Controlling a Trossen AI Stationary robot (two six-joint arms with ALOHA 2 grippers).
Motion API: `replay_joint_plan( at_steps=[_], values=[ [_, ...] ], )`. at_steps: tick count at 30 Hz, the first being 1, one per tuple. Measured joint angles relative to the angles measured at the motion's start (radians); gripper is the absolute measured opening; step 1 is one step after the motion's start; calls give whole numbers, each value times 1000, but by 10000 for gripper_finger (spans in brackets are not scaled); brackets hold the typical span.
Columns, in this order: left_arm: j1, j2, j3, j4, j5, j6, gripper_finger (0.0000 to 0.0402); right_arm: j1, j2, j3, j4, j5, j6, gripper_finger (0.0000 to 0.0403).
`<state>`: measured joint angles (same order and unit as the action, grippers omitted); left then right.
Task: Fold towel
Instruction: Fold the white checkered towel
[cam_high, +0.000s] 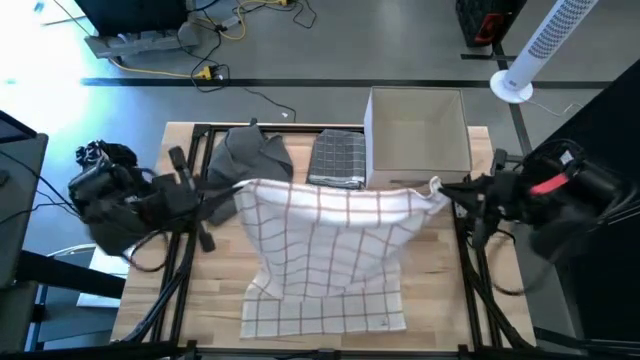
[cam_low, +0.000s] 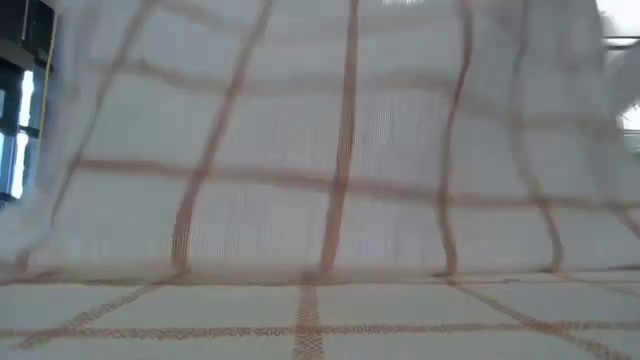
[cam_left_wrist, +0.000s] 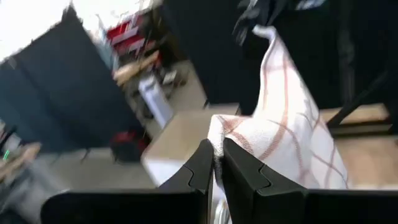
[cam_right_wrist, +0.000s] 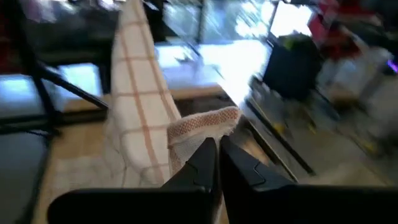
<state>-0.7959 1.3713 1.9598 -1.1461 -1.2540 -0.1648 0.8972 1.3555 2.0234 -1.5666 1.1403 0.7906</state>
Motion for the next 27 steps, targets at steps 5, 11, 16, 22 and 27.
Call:
replay_joint_plan(
  at_steps=[5, 11, 16, 22, 27],
  values=[
    [84, 0, 0, -263, 15, -211, 14, -78, -30, -122, 20, -17, -19, 0],
    [179, -12, 0, -273, 21, -121, 14, -166, -43, -203, -4, 2, -5, 0],
    [232, -16, 0, -327, 143, -184, 14, -243, -76, -303, -5, -32, -4, 0],
    [268, -5, -45, -404, 274, -328, 14, -306, -144, -511, 14, -138, 90, 0],
    [303, -20, -178, -404, 401, -419, 14, -308, -222, -656, 95, -194, 127, 0]
  ],
)
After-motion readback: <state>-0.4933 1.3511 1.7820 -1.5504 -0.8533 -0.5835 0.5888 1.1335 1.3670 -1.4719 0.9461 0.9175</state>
